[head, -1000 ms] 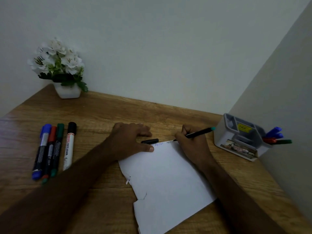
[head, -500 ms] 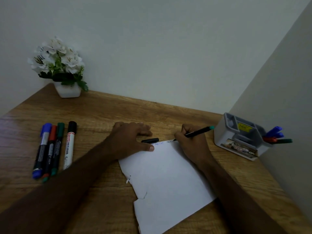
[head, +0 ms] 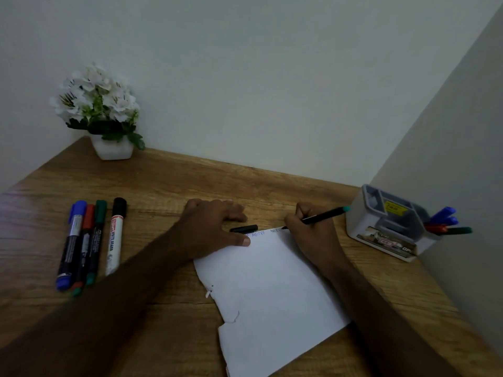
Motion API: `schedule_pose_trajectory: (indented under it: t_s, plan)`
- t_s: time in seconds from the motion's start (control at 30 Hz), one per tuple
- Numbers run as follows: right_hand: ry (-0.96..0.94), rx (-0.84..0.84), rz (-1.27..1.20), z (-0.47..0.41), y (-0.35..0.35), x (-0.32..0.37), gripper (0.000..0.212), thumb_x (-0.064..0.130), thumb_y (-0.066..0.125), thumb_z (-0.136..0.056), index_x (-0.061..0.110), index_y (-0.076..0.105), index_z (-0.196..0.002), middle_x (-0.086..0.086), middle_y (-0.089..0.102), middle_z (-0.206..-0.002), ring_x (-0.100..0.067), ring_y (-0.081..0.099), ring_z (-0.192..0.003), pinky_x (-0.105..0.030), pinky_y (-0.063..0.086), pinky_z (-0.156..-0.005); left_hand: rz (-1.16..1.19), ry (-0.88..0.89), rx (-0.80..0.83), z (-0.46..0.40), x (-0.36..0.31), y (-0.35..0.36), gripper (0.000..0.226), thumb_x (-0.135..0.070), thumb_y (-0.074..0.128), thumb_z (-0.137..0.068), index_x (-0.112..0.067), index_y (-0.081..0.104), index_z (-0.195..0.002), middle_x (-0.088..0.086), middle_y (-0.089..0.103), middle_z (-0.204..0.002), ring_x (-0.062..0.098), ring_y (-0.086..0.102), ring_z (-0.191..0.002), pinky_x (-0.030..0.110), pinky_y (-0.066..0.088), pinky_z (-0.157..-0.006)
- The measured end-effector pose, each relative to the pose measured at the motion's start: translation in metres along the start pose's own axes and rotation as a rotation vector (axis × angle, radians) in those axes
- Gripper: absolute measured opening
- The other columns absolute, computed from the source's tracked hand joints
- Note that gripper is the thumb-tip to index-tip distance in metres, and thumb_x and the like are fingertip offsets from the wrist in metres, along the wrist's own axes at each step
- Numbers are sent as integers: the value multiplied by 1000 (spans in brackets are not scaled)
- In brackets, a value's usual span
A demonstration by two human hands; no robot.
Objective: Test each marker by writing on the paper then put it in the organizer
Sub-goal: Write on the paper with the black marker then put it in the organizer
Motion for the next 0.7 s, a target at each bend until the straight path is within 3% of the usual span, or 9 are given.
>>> schedule_pose_trajectory:
  t_s: [0.13, 0.3, 0.47, 0.7]
  plan:
    - [-1, 18, 26, 0, 2, 0, 33, -3, 62, -77, -4, 34, -60, -6, 36, -55, -11, 33, -55, -23, 27, -49, -19, 1, 3, 0, 0, 0, 71, -70, 51, -62, -39, 59, -126, -23, 43, -145, -2, 27, -140, 37, 9, -111]
    - [26, 14, 13, 0, 1, -1, 34, -3, 61, -76, 7, 35, -56, -3, 33, -54, -10, 31, -53, -23, 26, -48, -21, 4, -4, 1, 0, 0, 72, -70, 52, -61, -39, 59, -125, -22, 43, -145, -1, 28, -140, 39, 10, -112]
    - [39, -11, -29, 1, -3, 0, 30, -1, 61, -80, -7, 37, -62, -9, 40, -59, -10, 37, -55, -18, 31, -48, -9, 8, -10, 0, -1, 0, 71, -69, 53, -62, -37, 60, -125, -22, 45, -144, -2, 28, -139, 37, 10, -110]
    - [12, 38, -21, 1, 3, -1, 31, -3, 61, -79, -7, 36, -62, -7, 38, -57, -10, 34, -55, -16, 29, -47, -16, 1, 1, -1, 0, 1, 71, -70, 52, -62, -39, 59, -125, -23, 43, -145, -3, 26, -140, 37, 9, -109]
Point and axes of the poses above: each hand's wrist, its own z-axis away from the middle knuckle, its own y-axis out of the palm, x = y × z, the point moved 8 cm from there along -z, towards the middle knuckle
